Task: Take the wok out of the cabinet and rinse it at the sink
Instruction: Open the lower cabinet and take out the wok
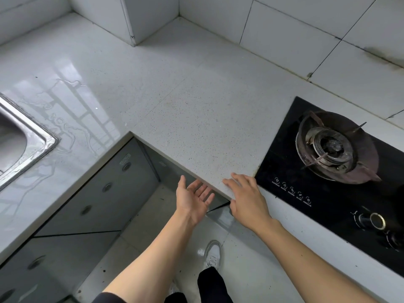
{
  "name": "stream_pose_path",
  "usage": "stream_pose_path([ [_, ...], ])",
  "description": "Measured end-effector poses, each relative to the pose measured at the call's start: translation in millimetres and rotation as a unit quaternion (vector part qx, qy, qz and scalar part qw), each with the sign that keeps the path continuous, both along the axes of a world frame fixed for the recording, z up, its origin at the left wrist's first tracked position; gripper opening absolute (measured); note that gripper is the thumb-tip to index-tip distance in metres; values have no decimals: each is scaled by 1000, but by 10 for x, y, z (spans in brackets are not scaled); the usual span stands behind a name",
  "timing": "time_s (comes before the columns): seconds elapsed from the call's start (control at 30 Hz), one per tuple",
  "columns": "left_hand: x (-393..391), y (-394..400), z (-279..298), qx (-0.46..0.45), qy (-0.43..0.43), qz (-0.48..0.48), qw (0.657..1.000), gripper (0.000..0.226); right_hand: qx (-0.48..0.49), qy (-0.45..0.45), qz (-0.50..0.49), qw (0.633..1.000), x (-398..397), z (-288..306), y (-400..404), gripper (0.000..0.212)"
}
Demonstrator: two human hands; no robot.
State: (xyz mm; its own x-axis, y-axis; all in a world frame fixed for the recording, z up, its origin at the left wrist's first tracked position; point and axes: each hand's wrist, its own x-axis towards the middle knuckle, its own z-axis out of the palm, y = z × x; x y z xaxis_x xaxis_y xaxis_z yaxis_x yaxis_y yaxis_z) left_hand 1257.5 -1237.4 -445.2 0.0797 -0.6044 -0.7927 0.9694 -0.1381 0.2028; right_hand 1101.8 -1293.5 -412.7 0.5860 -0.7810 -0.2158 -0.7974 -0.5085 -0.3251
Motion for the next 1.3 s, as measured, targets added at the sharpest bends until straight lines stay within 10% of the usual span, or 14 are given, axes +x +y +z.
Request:
stream_pose_path([
  [0.27, 141, 442, -124, 74, -153, -68, 983, 15, 7, 2, -14, 1000, 31, 4, 67, 60],
  [0.53, 214, 650, -6, 175, -497, -261, 809, 36, -45, 86, -34, 995, 299, 20, 274, 67],
  [0.77, 180, 748, 10, 216, -542, -273, 765, 38, -45, 52, 4, 998, 491, 26, 356, 69],
  [0.97, 223, 895, 8, 235, -686, -330, 605, 97, -36, 63, 49, 996, 593, 30, 388, 72],
  [1.3, 402, 1256, -2, 190, -805, -382, 412, 69, -20, 70, 62, 995, 669, 35, 398, 72],
])
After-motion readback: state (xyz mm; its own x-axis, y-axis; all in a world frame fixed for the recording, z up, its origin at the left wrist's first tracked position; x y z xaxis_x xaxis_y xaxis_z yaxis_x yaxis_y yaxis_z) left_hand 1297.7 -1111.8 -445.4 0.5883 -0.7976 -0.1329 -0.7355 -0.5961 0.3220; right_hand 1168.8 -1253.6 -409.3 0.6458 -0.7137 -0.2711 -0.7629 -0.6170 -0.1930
